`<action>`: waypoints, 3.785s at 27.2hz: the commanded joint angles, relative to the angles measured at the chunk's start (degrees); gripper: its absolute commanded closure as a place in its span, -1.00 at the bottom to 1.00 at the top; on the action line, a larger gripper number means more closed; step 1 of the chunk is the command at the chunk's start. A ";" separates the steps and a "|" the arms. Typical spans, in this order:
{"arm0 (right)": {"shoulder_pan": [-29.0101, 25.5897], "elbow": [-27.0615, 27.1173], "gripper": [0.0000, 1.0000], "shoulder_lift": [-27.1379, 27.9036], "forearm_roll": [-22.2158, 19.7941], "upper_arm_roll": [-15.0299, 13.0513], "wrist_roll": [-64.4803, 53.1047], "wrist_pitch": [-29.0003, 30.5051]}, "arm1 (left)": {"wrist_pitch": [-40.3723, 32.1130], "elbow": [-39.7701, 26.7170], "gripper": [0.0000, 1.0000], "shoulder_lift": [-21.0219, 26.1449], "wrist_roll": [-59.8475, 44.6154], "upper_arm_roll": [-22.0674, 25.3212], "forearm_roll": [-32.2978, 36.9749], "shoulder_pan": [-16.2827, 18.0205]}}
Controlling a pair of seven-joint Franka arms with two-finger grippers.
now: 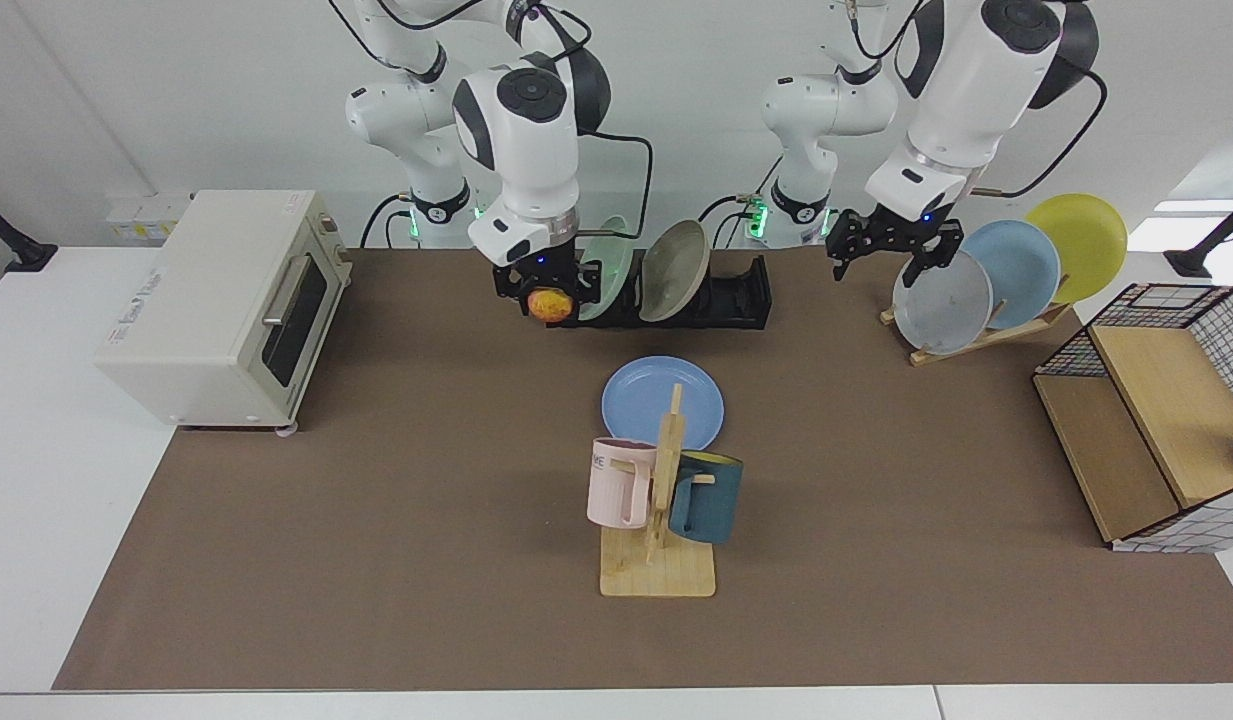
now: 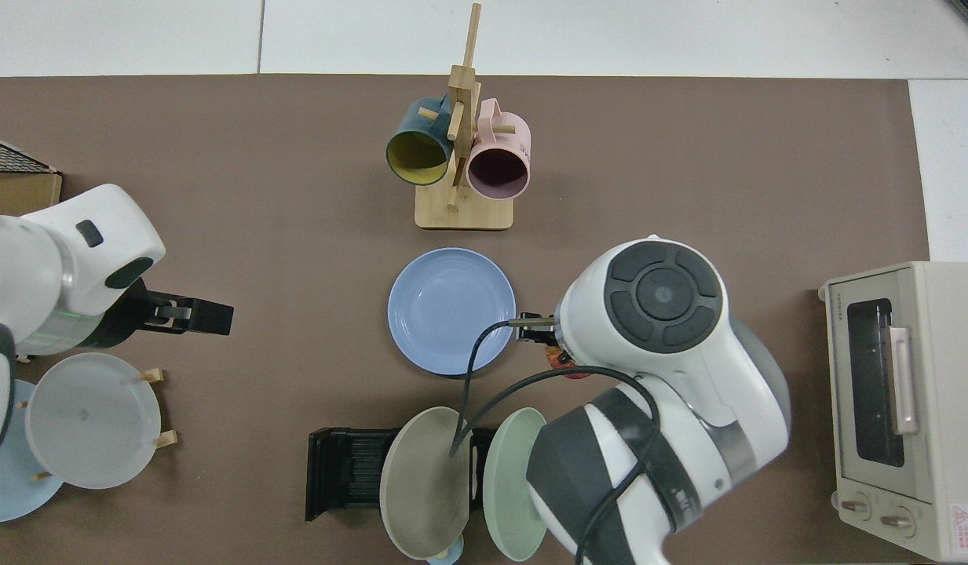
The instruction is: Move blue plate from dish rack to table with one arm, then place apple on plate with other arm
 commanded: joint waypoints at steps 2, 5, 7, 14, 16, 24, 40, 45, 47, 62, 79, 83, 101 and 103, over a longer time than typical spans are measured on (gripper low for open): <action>2.56 8.04 1.00 5.55 2.06 -0.22 5.58 -4.40 | -7.01 9.05 -1.00 2.39 1.94 0.43 1.14 -0.23; 4.58 11.37 1.00 7.75 2.06 -0.22 7.42 -4.93 | -7.63 11.07 -1.00 3.45 1.94 0.34 1.22 -0.23; 5.29 14.89 1.00 10.03 2.14 -0.22 8.74 -6.24 | -7.63 11.43 -1.00 4.15 2.03 0.34 1.14 -0.06; 7.66 23.34 1.00 17.50 2.85 -0.30 13.93 -6.69 | -9.65 17.22 -1.00 8.28 2.03 0.69 2.36 -0.06; 7.93 23.69 1.00 18.74 2.85 -0.22 15.16 -5.46 | -10.18 18.54 -1.00 9.16 2.12 0.69 2.98 -0.06; 9.34 23.61 1.00 24.27 2.85 -0.22 16.31 0.69 | -12.20 20.49 -1.00 9.96 2.38 0.61 3.25 -0.15; 9.34 22.21 1.00 29.90 2.58 -0.30 17.01 10.18 | -12.11 18.02 -1.00 8.20 2.64 0.52 2.98 0.82; 7.23 20.09 1.00 29.99 3.72 -0.13 16.66 13.00 | -12.02 18.20 -1.00 8.20 2.29 0.52 2.81 1.08; 6.96 19.57 1.00 29.99 4.34 -0.22 16.48 13.17 | -12.02 18.28 -1.00 8.20 2.29 0.61 2.81 1.08; 7.84 14.82 0.18 29.55 6.19 -0.22 16.57 16.25 | -12.02 18.29 -1.00 8.11 2.29 0.69 2.81 1.08; 6.27 17.89 -1.00 22.96 6.63 -0.83 15.87 8.08 | -12.20 18.37 -1.00 6.26 2.29 0.78 2.81 1.08; 4.59 18.16 -1.00 20.15 6.62 -0.57 12.46 7.02 | -12.20 18.37 -1.00 6.17 2.21 0.78 2.81 1.08; -11.04 10.34 -1.00 6.79 5.22 -1.01 -21.39 -0.53 | -12.20 18.37 -1.00 6.09 2.29 0.78 2.81 1.08; -12.72 10.34 -1.00 6.00 3.82 -1.01 -23.67 -2.20 | -12.20 18.37 -1.00 6.09 2.29 0.78 2.81 1.08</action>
